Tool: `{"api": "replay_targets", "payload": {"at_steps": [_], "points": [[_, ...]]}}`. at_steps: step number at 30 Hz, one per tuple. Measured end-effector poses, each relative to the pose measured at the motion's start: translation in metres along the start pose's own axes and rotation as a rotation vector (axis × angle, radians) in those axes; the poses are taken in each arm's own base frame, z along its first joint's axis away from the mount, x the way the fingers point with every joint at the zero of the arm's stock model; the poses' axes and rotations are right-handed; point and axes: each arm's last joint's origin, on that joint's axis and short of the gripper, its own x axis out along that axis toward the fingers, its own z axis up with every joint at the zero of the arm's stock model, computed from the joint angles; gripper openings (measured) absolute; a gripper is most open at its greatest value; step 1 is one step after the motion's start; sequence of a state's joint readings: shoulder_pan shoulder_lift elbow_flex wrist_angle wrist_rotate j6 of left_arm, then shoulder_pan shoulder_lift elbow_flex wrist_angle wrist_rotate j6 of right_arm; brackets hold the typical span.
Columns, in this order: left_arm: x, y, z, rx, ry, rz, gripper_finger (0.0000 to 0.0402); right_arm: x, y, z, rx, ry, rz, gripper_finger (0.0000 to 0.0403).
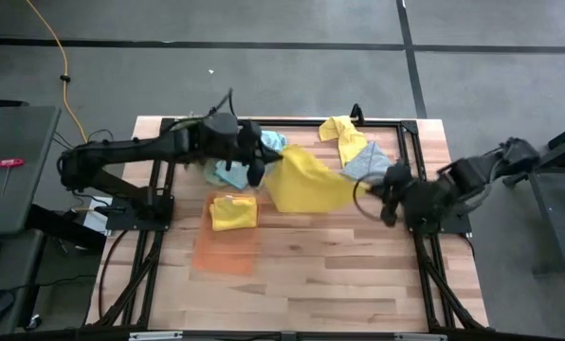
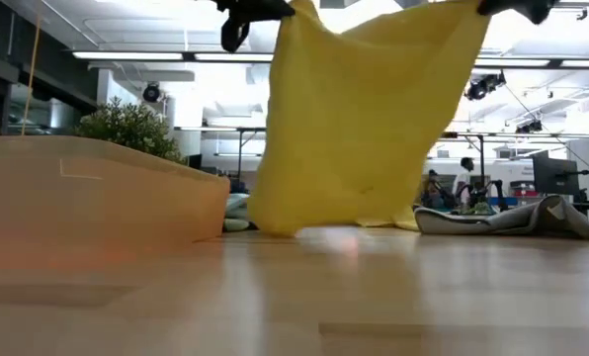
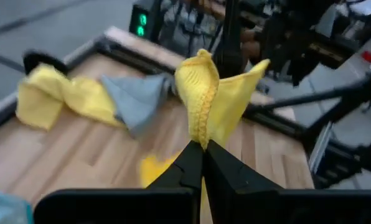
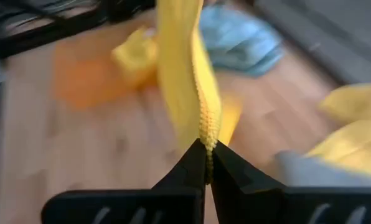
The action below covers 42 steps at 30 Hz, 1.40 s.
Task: Fold microfiber towels
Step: Fold the middle right yellow microfiber towel
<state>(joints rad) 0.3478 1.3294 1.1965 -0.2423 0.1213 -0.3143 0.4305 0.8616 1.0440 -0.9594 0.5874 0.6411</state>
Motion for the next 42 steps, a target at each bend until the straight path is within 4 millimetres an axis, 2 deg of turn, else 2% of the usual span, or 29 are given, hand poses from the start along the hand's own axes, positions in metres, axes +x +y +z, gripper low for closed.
{"api": "replay_targets", "payload": {"at_steps": [10,13,16,20,23,26,32,34,39,42], "points": [[-0.028,0.023,0.057,0.203,-0.192,0.261,0.0000,-0.026,-0.044,0.057,-0.156,-0.150,-0.258,0.0000],[-0.037,0.023,0.071,0.239,-0.237,0.272,0.0000,-0.040,-0.052,0.068,-0.171,-0.172,-0.277,0.0000],[-0.038,0.017,0.072,0.273,-0.228,0.195,0.0000,-0.050,-0.054,0.072,-0.199,-0.157,-0.252,0.0000],[-0.032,-0.002,0.061,0.314,-0.164,0.108,0.0000,-0.047,-0.049,0.068,-0.230,-0.051,-0.212,0.0000],[-0.018,-0.018,0.039,0.339,-0.126,0.077,0.0000,-0.036,-0.043,0.060,-0.243,0.086,-0.181,0.0000],[-0.002,-0.032,0.009,0.331,-0.080,0.066,0.0000,-0.020,-0.031,0.050,-0.251,0.229,-0.117,0.0000],[0.023,-0.063,-0.069,0.219,-0.031,-0.003,0.0000,0.012,0.003,0.024,-0.252,0.441,0.018,0.0000],[0.027,-0.072,-0.098,0.171,-0.004,-0.022,0.0000,0.020,0.015,0.012,-0.235,0.499,0.052,0.0000],[0.031,-0.097,-0.154,0.112,0.063,-0.019,0.0000,0.038,0.048,-0.026,-0.171,0.620,0.157,0.0000],[0.037,-0.112,-0.178,0.090,0.114,-0.026,0.0000,0.045,0.069,-0.050,-0.123,0.674,0.239,0.0000]]}}
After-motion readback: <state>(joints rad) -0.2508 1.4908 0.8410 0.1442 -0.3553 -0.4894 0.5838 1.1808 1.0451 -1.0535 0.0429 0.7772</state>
